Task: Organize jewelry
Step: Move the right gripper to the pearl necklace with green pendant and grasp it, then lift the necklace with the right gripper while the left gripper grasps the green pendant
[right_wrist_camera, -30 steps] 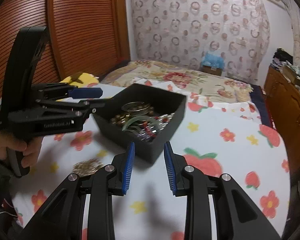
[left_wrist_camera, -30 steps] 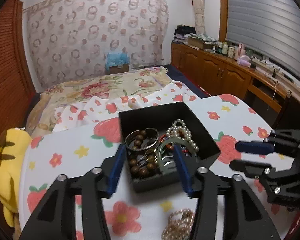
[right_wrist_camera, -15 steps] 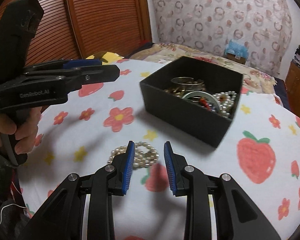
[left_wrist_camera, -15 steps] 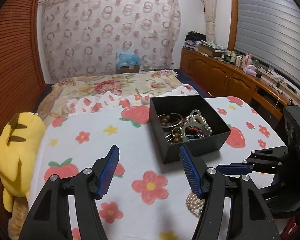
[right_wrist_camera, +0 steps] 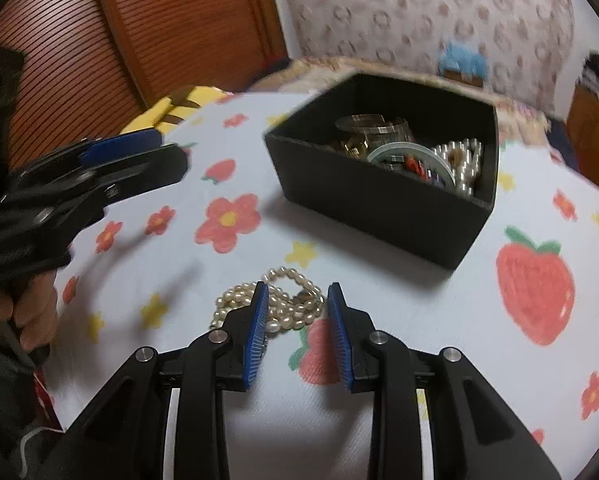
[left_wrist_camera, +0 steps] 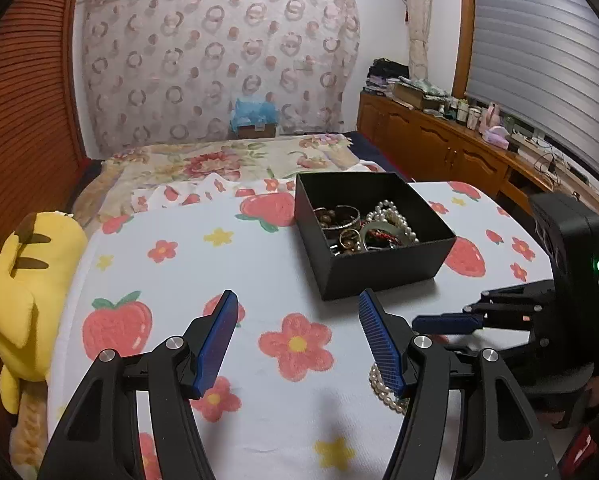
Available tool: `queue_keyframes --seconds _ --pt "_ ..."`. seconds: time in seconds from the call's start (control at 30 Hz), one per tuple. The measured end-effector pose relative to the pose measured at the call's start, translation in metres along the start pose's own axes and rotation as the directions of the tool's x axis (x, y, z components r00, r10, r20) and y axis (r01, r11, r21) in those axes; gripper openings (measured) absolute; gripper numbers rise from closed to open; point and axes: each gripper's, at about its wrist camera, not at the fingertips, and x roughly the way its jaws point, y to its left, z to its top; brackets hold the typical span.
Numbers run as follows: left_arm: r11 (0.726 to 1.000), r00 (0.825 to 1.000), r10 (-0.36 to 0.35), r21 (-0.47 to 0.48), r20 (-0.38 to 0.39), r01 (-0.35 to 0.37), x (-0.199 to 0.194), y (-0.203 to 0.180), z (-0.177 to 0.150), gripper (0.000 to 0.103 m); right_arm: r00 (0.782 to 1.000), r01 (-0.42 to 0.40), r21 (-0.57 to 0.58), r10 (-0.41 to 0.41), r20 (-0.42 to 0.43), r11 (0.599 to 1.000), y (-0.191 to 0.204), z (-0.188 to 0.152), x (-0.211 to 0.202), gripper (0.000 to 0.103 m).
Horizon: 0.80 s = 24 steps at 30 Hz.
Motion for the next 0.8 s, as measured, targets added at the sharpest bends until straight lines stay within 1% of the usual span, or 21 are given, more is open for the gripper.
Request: queue_keyframes --seconds 0.07,0.1,0.23,0.37,0.47,0.6,0.7,0.8 --pt "1.0 1.0 -0.003 0.0 -0.002 0.003 0.0 -0.001 -0.002 0.06 1.0 0.011 0.002 -0.011 -0.005 1.0 0.0 0.001 0.001 0.029" --pt "1.0 1.0 -0.004 -0.001 -0.002 0.004 -0.001 -0.002 -0.002 0.06 1.0 0.027 -0.001 -0.027 -0.005 1.0 0.0 0.001 0.001 0.021" --pt "1.0 1.0 -0.004 0.002 -0.003 0.004 -0.001 -0.002 -0.003 0.06 0.999 0.038 -0.005 -0.038 -0.011 0.999 -0.004 0.002 -0.004 0.012" --pt "1.0 1.0 -0.005 -0.002 -0.005 0.005 -0.001 -0.003 -0.005 0.06 0.999 0.047 -0.018 -0.047 0.0 0.999 -0.008 0.002 -0.008 0.012" --pt "1.0 1.0 -0.011 0.0 -0.014 0.011 -0.002 -0.004 -0.009 0.06 0.998 0.046 -0.024 -0.045 0.032 0.999 -0.009 0.004 -0.019 0.012" --pt "1.0 0.999 -0.026 0.014 -0.032 0.027 -0.003 -0.01 -0.02 0.06 0.993 0.063 -0.042 -0.058 0.106 0.997 -0.007 0.01 -0.045 0.012" --pt "0.999 0.998 -0.037 0.024 -0.046 0.038 -0.004 -0.014 -0.026 0.06 0.984 0.079 -0.059 -0.068 0.163 0.995 -0.007 0.016 -0.07 0.012" --pt "0.998 0.997 -0.044 0.031 -0.056 0.045 -0.004 -0.017 -0.031 0.06 0.976 0.076 -0.069 -0.06 0.21 0.995 -0.009 0.021 -0.091 0.012"
